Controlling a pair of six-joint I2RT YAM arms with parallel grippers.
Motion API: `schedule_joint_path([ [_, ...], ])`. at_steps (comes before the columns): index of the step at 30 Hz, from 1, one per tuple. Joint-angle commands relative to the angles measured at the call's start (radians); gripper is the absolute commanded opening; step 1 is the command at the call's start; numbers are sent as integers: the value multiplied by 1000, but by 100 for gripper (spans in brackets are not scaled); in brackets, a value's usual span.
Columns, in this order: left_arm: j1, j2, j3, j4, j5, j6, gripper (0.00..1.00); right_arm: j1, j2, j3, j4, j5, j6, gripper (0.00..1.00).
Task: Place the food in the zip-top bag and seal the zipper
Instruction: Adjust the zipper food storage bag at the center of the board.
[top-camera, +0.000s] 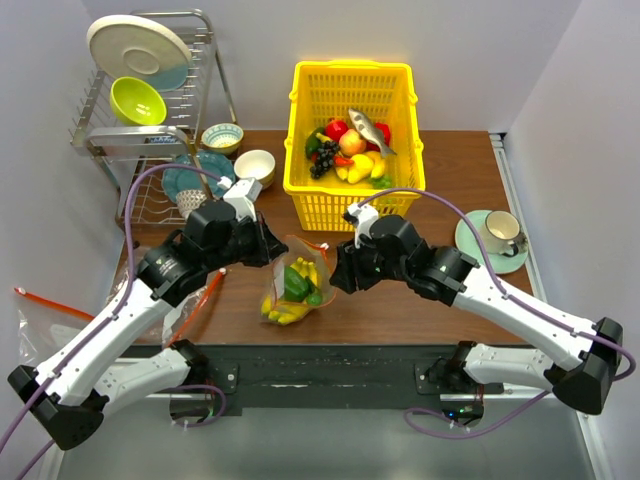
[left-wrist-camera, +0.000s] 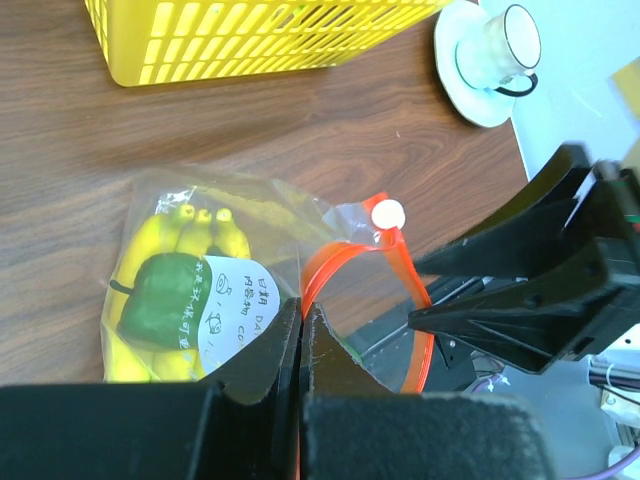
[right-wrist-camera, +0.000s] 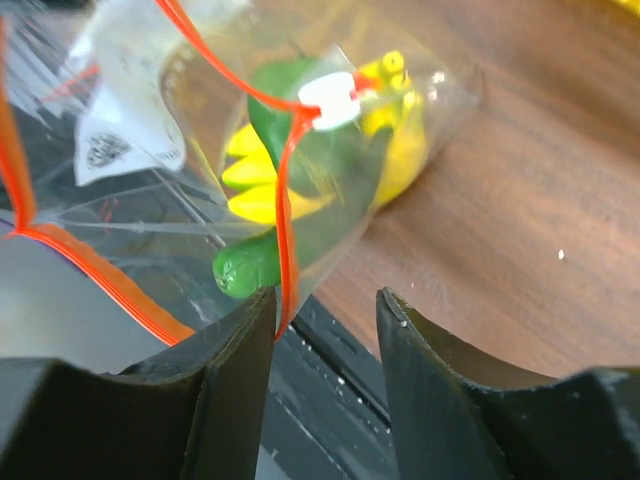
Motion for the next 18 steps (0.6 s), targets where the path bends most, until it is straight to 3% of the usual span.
schedule_joint_path([
  [1, -5, -18, 51, 9, -20, 1, 0, 6, -14, -21, 25, -60, 26, 42],
  [9, -5, -14, 49, 6, -14, -7, 0, 6, 38, 108, -20, -74, -14, 0],
  [18, -5, -38, -3, 32, 22, -18, 0, 6, 78, 398, -135, 20, -78, 0],
])
